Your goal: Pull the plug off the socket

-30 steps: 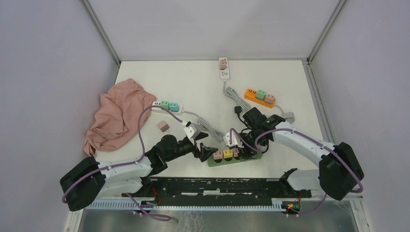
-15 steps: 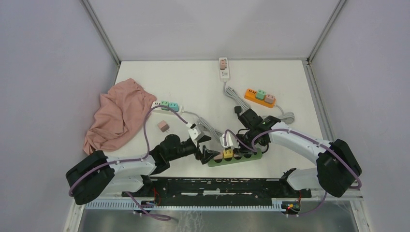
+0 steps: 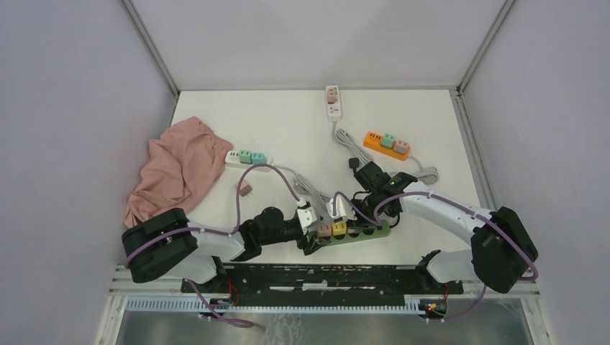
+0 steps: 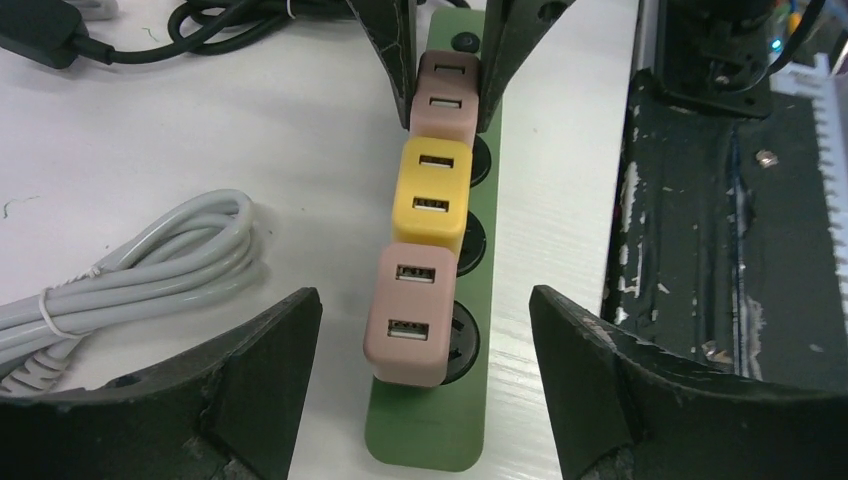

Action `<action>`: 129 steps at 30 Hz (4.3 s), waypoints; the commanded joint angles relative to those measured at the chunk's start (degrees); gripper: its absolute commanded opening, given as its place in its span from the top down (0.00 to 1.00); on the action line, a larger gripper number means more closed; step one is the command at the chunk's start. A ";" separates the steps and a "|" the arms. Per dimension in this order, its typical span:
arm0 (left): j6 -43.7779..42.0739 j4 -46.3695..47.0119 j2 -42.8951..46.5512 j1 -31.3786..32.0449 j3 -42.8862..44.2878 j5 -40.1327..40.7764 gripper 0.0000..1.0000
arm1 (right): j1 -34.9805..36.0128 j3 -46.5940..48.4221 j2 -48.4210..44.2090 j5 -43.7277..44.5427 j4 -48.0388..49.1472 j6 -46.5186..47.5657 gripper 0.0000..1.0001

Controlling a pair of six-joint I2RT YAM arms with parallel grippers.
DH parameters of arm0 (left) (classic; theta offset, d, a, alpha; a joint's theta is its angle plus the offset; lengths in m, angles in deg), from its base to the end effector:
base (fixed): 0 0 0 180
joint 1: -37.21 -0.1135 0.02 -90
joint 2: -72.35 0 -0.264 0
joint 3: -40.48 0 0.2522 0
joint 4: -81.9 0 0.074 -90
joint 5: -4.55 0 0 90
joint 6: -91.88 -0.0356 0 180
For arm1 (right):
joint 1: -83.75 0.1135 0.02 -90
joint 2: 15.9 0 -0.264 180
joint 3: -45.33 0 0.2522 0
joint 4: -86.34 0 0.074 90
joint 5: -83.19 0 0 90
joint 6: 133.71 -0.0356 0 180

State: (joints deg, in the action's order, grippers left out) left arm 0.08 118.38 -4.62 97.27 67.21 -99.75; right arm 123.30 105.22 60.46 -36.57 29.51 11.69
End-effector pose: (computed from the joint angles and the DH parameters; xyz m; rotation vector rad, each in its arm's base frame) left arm 0.1058 -0.2012 0.1510 1.1360 1.5323 -0.9331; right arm 0.1659 0.1599 0.1981 -2.0693 1.7544 0.6586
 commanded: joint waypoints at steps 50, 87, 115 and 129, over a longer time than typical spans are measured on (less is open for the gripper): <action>-5.62 9.09 -15.43 2.35 4.57 0.68 0.97 | -6.94 -0.15 -4.31 -7.08 2.86 -0.43 1.00; -5.44 8.28 -18.95 2.35 6.95 -1.41 0.97 | -6.17 -0.09 -4.02 -9.04 13.93 -17.42 1.00; -4.88 6.92 -20.10 2.00 7.77 -2.73 0.97 | -8.70 1.22 -4.44 -15.43 6.06 -11.02 1.00; -5.23 6.45 -19.55 1.82 7.13 -2.31 0.97 | -14.46 1.68 -5.16 -17.08 -2.11 -1.46 1.00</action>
State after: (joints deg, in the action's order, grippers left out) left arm -3.57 130.68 -22.65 99.04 74.79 -102.96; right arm 110.43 102.27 56.44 -48.33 29.34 5.88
